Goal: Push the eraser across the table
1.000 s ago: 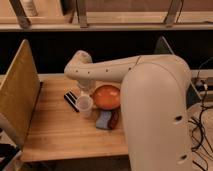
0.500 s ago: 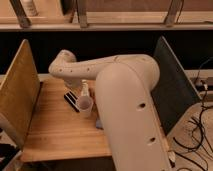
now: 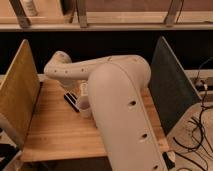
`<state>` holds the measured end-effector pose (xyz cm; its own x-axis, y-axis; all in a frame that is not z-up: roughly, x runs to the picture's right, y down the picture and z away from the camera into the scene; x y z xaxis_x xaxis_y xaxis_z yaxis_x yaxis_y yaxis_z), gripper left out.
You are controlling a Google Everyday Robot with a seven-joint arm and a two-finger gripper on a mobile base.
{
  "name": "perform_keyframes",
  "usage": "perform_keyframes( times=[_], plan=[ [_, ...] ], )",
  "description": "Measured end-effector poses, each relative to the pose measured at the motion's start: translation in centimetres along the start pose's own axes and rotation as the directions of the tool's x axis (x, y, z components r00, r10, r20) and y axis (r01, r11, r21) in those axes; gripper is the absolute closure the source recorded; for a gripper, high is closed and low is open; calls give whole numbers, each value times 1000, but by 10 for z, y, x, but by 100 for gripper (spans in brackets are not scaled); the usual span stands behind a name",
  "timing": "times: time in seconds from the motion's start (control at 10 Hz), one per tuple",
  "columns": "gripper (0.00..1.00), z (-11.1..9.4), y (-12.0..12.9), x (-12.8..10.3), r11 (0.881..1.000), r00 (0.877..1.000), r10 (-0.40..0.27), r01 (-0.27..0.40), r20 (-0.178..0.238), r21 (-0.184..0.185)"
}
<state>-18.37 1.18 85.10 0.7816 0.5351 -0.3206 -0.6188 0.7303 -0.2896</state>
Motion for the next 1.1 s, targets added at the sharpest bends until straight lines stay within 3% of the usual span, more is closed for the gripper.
perform_keyframes(
  times=[0.2,0.7,1.1],
  plan=[
    [100,2,-3,2,1000,1000,0,0,-3,2],
    [100,39,13,-3,996,997,-78,77,-19,-43],
    [100,64,10,-12,993,993,-110,108,-37,-51]
  ],
)
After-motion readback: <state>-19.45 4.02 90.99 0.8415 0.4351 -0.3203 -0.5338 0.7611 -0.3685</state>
